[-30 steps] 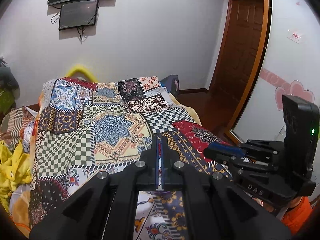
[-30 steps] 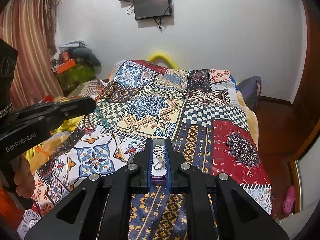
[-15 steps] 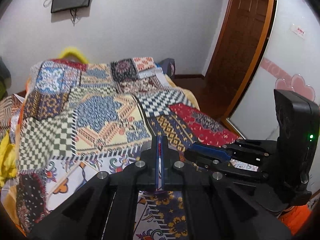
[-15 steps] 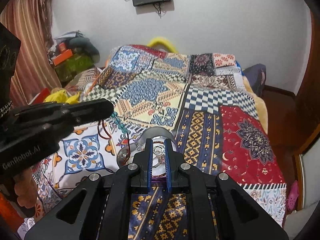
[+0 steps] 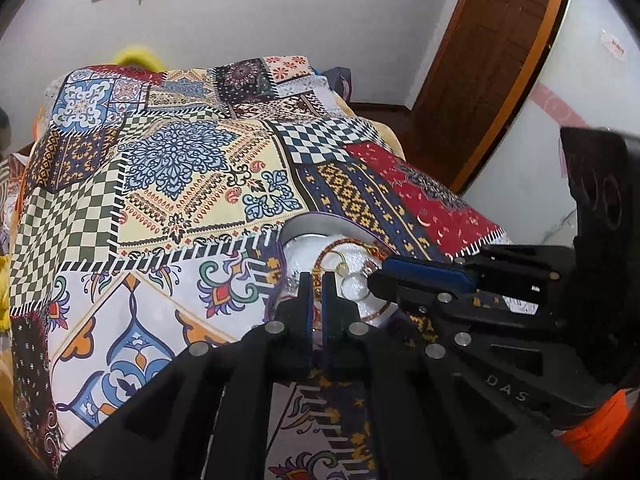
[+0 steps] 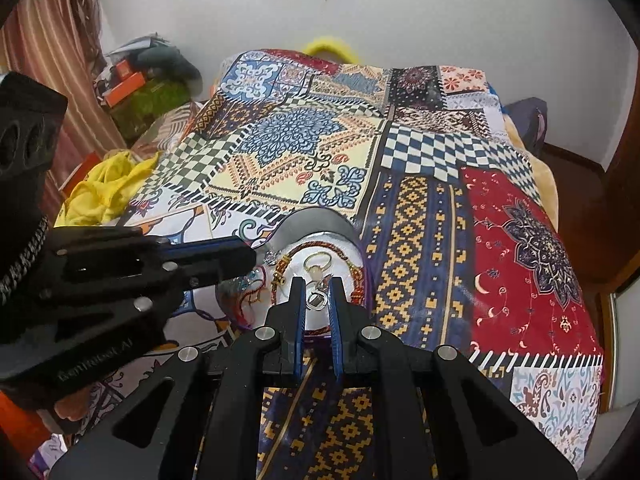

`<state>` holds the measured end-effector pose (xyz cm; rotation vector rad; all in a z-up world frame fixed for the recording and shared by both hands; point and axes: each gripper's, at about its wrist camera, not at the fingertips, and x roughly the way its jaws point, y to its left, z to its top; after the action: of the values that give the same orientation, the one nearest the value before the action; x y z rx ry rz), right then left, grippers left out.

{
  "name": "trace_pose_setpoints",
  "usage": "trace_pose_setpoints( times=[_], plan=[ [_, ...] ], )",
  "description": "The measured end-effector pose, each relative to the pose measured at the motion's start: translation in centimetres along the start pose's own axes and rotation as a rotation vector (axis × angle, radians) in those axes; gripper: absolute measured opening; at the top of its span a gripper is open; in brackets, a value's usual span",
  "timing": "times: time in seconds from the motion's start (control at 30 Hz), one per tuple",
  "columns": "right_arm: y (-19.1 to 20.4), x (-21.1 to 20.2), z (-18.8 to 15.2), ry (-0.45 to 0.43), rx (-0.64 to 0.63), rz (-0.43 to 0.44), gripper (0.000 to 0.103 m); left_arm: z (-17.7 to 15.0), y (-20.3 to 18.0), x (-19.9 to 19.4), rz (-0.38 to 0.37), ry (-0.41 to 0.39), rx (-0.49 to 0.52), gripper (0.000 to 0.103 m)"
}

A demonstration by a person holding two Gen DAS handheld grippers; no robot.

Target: Organize jewelry

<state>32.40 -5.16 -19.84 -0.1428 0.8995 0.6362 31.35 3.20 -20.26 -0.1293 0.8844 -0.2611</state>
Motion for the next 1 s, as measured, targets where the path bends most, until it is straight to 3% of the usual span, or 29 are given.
trace_pose_setpoints(
  times=[0.13, 0.27, 0.5, 0.83, 1.0],
  plan=[
    [0.0, -0.6, 0.1, 0.002, 0.008, -0.002, 0.01, 0.0, -0.4, -0.6, 0.017, -0.009, 0.017, 0.002],
    [0.4, -1.9, 0.4, -0.023, -0.001, -0.018, 0.014, 0.2, -0.8, -2.4, 0.033, -0.044, 0.02, 0.011],
    [1.4, -6.2, 0.5, -0.106, -0.023, -0.059, 0.016, 0.6, -1.5, -7.7, 0.05, -0.139, 0.008, 0.016],
    [4.6, -17.8, 0.2, -0.369, -0.032, -0.078, 0.016, 0.1, -5.3, -19.5, 0.076, -0.384, 0.04, 0.022],
    [7.5, -25.7, -1.5, -0.589, -0.051, -0.11, 0.016, -1.4, -7.9, -25.6, 0.109, -0.542, 0.084, 0.034]
  ],
)
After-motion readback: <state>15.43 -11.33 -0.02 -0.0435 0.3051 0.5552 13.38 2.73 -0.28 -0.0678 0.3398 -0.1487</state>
